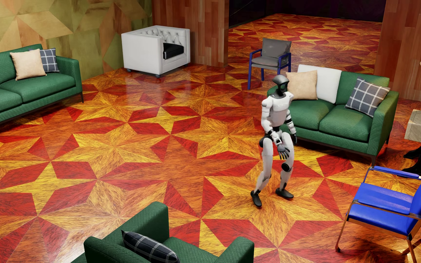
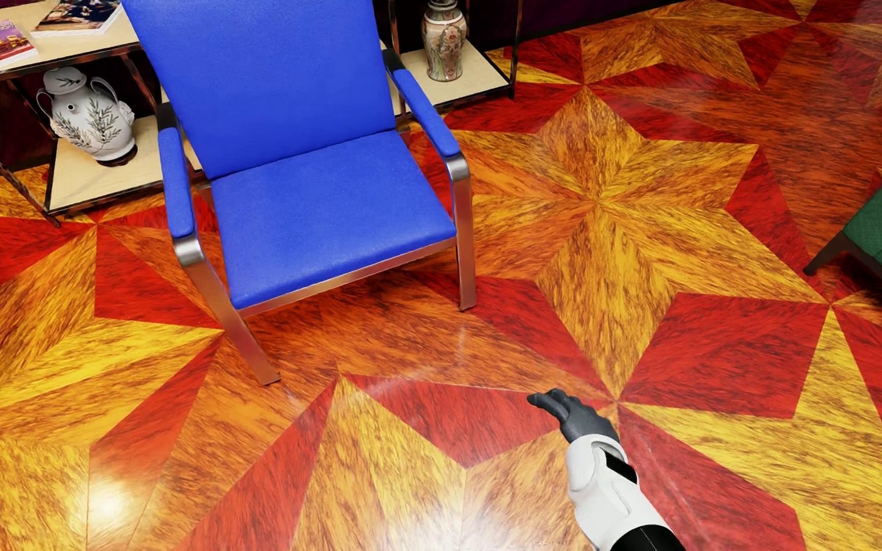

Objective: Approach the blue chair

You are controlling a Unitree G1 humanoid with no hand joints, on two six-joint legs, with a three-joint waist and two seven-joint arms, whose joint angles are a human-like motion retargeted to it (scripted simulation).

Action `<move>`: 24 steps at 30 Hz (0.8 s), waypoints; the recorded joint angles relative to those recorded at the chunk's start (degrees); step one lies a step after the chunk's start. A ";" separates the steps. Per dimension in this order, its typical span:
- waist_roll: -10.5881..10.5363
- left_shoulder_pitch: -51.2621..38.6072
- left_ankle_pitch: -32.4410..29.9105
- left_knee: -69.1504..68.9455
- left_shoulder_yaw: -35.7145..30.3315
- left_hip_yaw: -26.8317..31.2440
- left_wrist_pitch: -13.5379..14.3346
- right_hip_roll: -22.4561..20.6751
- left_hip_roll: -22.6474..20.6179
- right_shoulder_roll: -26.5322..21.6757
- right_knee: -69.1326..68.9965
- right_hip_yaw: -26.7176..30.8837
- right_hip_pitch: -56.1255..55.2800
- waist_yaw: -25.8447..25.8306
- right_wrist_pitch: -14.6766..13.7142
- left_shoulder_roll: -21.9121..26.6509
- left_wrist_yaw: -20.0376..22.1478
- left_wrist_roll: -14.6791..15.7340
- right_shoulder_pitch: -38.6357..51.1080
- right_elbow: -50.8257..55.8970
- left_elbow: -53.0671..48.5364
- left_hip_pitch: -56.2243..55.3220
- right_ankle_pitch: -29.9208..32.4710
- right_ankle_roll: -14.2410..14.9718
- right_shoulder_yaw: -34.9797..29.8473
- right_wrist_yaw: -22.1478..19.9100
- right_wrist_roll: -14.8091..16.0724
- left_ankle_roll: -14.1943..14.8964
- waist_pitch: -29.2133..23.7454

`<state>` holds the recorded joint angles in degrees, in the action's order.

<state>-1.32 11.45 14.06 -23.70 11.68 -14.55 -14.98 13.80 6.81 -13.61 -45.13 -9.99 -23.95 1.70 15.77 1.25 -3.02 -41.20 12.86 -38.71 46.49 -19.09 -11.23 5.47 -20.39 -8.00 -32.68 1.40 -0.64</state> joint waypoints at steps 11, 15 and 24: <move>4.74 -2.91 0.56 5.97 1.63 -2.03 5.90 1.81 -2.77 3.86 19.38 -2.14 7.41 -0.71 5.64 2.89 7.52 2.76 -24.14 -17.07 -8.98 5.64 -3.25 -0.47 2.29 9.71 3.30 0.98 1.19; 4.03 -1.99 0.89 5.98 2.96 -2.57 4.04 -1.50 0.26 2.54 24.28 -3.08 10.54 -1.31 7.15 0.95 7.33 2.86 -25.84 -15.40 -5.65 6.85 -1.84 -0.85 -2.15 11.68 -0.67 2.24 1.64; 2.57 -1.12 2.52 3.68 0.38 -6.08 0.29 -6.61 5.70 5.40 23.52 0.24 12.03 -1.85 2.81 -0.49 1.72 -1.93 -13.59 -6.27 2.01 10.07 -3.03 -2.48 -1.97 3.73 -0.88 4.20 1.62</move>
<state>1.25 10.34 16.58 -20.02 12.07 -20.63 -14.69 7.19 12.51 -8.21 -21.61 -9.74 -11.92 -0.15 18.57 0.75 -1.31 -43.13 -0.73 -44.97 48.51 -9.02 -14.26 2.99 -22.36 -4.26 -33.55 5.60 0.98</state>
